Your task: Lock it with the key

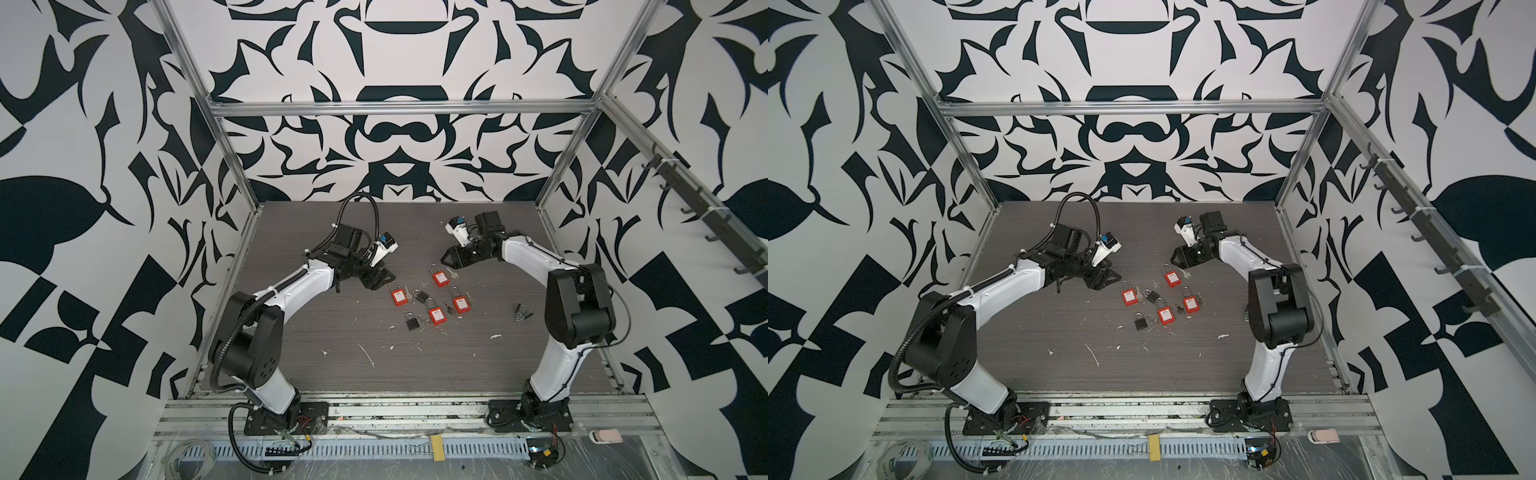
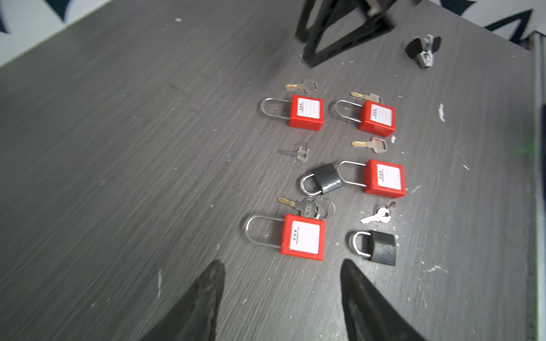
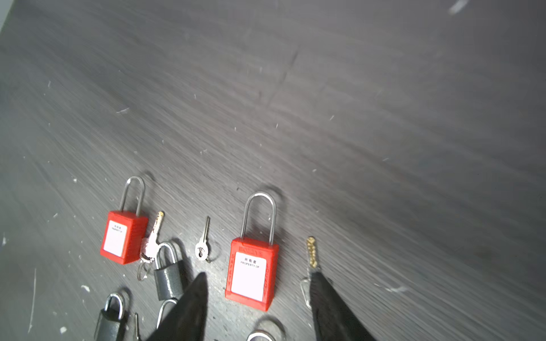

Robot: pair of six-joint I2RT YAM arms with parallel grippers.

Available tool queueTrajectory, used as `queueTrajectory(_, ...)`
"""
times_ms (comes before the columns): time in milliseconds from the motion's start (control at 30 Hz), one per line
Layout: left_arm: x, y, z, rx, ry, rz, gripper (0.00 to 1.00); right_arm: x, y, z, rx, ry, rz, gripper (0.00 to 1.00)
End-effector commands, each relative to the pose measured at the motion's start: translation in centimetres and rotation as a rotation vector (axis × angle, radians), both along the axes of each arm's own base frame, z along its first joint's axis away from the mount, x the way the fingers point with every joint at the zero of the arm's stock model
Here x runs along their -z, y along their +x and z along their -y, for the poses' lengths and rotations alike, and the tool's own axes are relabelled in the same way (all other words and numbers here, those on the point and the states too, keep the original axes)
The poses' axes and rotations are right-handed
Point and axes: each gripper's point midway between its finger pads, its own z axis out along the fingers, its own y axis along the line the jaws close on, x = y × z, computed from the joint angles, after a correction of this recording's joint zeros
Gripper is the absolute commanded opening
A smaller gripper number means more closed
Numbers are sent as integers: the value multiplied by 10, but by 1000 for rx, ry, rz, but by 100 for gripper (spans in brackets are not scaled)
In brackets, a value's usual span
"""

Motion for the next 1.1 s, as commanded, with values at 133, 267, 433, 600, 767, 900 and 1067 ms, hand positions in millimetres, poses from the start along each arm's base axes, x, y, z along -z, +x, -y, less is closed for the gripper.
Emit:
queueTrajectory(133,-37,35,-80,-467,-41,255,69,-28,-9,91,371,-241,377,99)
queueTrajectory(267,-35,26,-143,-721,-96,324,72,1,-41,128,490,-292,423,100)
queueTrajectory(433,-11,7,-194,-891,-116,374,99,21,-63,147,578,-281,531,99)
queueTrajectory(600,17,12,-215,-959,-67,392,99,23,-49,153,604,-276,516,100)
queueTrajectory(767,27,30,-221,-965,-65,487,99,15,-61,149,571,-251,594,100)
queueTrajectory(900,49,29,-221,-925,-132,447,99,19,-63,134,483,-221,567,100)
queueTrajectory(1067,50,25,-226,-910,-191,429,99,17,-52,126,499,-52,545,100)
